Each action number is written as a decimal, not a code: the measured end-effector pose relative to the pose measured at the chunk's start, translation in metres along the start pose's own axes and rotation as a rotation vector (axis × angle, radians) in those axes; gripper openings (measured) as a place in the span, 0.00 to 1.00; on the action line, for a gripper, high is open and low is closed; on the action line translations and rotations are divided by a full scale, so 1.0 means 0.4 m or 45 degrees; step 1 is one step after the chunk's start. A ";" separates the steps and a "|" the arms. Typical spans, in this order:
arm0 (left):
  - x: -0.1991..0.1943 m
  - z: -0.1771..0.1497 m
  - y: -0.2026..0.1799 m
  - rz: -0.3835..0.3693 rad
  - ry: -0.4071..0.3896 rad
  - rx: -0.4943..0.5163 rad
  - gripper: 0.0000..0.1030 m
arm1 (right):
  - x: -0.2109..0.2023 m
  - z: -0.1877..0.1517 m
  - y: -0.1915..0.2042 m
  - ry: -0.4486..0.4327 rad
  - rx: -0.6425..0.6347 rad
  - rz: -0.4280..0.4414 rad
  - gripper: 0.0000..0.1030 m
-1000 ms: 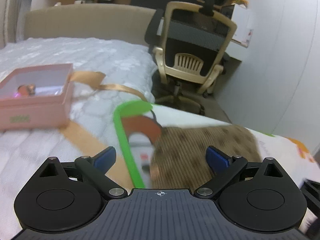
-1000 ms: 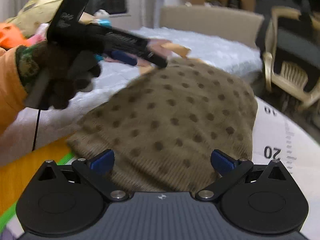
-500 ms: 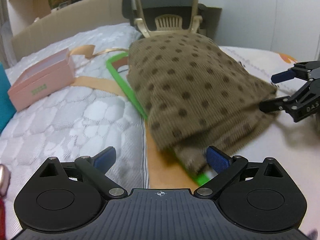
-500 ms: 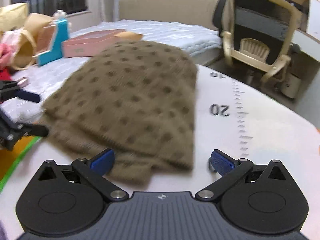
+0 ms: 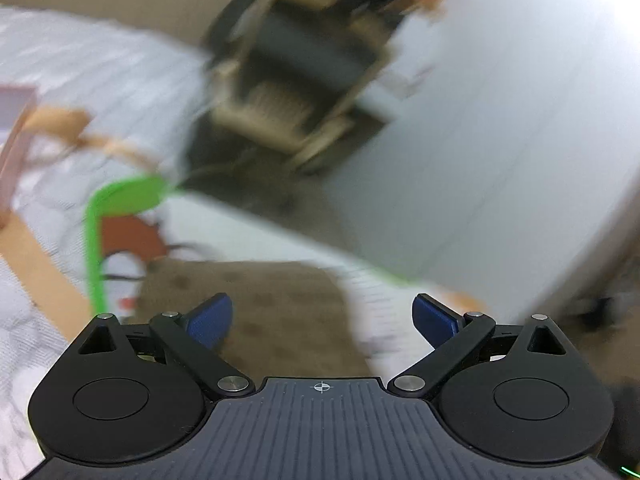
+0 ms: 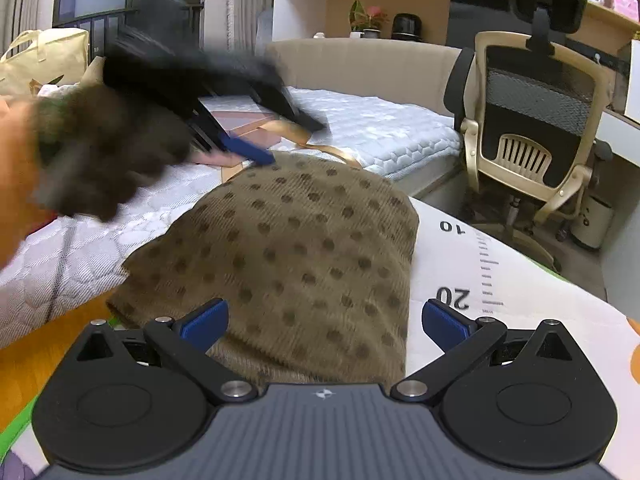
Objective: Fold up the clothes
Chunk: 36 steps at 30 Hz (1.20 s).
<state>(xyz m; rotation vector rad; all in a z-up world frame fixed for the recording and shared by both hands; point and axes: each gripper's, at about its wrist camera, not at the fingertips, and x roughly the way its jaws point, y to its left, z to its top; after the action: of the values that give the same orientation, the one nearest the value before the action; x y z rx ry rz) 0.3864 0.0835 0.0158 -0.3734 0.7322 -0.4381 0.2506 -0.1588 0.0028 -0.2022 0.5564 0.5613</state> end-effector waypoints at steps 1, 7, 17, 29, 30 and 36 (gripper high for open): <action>0.030 -0.001 0.016 0.017 0.004 0.016 0.96 | -0.008 -0.006 -0.005 0.003 0.009 0.000 1.00; -0.046 -0.029 -0.014 0.070 -0.075 0.017 0.97 | -0.063 -0.048 -0.044 0.000 0.103 -0.038 1.00; -0.431 -0.443 -0.206 0.374 -0.140 0.126 1.00 | -0.222 -0.165 0.049 0.018 0.118 0.056 1.00; -0.361 -0.683 -0.352 0.515 -0.071 0.194 1.00 | -0.225 -0.272 0.079 0.104 0.048 -0.267 1.00; -0.345 -0.685 -0.344 0.531 -0.060 0.178 1.00 | -0.224 -0.275 0.074 0.107 0.064 -0.264 1.00; -0.318 -0.702 -0.334 0.566 -0.071 0.191 1.00 | -0.221 -0.280 0.069 0.117 0.093 -0.261 1.00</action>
<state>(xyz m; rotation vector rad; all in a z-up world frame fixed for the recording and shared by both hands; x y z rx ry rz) 0.0706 -0.0137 -0.0434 -0.0752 0.6992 -0.0604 0.1235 -0.2123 -0.0428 -0.2132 0.6359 0.3335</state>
